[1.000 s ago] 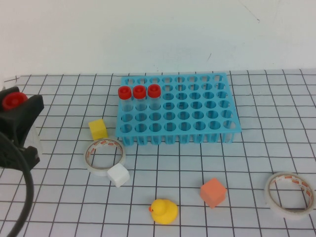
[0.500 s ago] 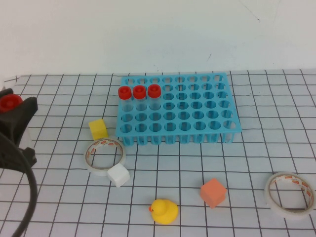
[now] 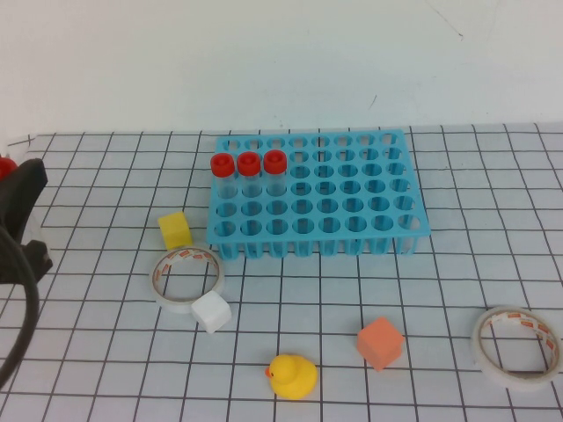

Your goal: Place the test tubes

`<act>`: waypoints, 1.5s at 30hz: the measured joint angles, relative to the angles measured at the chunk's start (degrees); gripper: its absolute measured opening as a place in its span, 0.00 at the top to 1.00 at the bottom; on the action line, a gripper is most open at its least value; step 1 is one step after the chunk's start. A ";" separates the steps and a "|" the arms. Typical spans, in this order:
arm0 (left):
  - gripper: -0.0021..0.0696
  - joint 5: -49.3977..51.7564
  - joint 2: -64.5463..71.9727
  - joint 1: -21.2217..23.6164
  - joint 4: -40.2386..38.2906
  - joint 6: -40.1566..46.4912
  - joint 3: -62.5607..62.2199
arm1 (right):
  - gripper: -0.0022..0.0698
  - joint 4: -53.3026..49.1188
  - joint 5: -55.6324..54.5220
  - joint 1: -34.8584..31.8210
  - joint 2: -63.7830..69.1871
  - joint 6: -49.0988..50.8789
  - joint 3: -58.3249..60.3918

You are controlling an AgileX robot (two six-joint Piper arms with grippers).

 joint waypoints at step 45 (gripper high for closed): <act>0.62 -16.93 10.47 -5.54 90.58 -112.14 0.59 | 0.97 0.00 0.00 0.00 -0.12 -0.12 0.02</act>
